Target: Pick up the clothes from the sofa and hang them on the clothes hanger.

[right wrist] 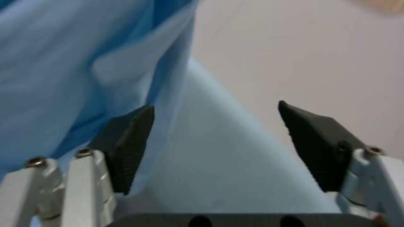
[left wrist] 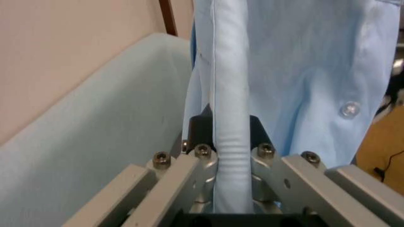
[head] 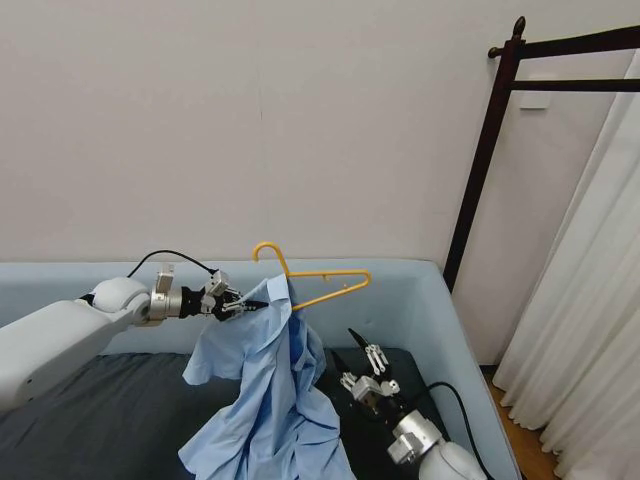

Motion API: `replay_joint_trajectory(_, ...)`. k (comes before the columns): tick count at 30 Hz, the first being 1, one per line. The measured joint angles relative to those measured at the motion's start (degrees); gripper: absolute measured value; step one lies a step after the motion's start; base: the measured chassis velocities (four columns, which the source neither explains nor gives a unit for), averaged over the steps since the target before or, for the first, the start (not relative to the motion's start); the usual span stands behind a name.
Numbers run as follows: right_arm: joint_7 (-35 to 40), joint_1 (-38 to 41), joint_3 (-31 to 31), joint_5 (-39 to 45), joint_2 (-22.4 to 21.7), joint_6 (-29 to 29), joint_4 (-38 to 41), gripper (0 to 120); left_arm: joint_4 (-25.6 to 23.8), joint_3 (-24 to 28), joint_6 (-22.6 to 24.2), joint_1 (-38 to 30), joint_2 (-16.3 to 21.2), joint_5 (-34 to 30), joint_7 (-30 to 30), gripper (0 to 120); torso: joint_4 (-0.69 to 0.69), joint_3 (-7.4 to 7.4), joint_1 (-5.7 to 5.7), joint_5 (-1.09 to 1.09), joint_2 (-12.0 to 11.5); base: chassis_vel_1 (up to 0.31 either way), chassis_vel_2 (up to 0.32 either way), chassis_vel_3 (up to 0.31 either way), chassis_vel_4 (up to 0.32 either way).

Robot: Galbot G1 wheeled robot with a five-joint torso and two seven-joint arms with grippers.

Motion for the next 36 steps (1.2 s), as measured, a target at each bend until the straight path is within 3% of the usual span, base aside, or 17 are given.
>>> replay_joint_trajectory(3,-0.3,0.9,-1.2,7.1,3.5,-4.8,-3.1,94,-2.1,0.0,-0.2,-0.7,1.1,-2.1,0.1,1,0.04,0.00,0.00,0.00,0.0,0.000,0.000,0.000,0.000)
replay_joint_trajectory(6,-0.7,2.2,-1.5,8.7,5.6,-5.9,-5.0,99,-3.6,0.0,-0.4,-1.0,1.7,-3.0,0.2,1,0.05,0.00,0.00,-0.01,0.0,0.000,0.000,0.000,0.000)
replay_joint_trajectory(21,3.2,8.0,-5.3,15.3,12.0,-8.1,-9.1,100,-11.6,0.6,0.2,-2.8,4.6,-6.0,-1.3,1,0.03,0.00,0.00,-0.01,0.0,0.000,0.000,0.000,0.000)
replay_joint_trajectory(36,7.8,8.2,-7.1,20.0,13.4,-9.4,-5.3,100,-11.6,1.1,0.6,-3.1,4.0,-7.5,-2.5,1,0.02,0.00,0.00,-0.01,0.0,0.000,0.000,0.000,0.000)
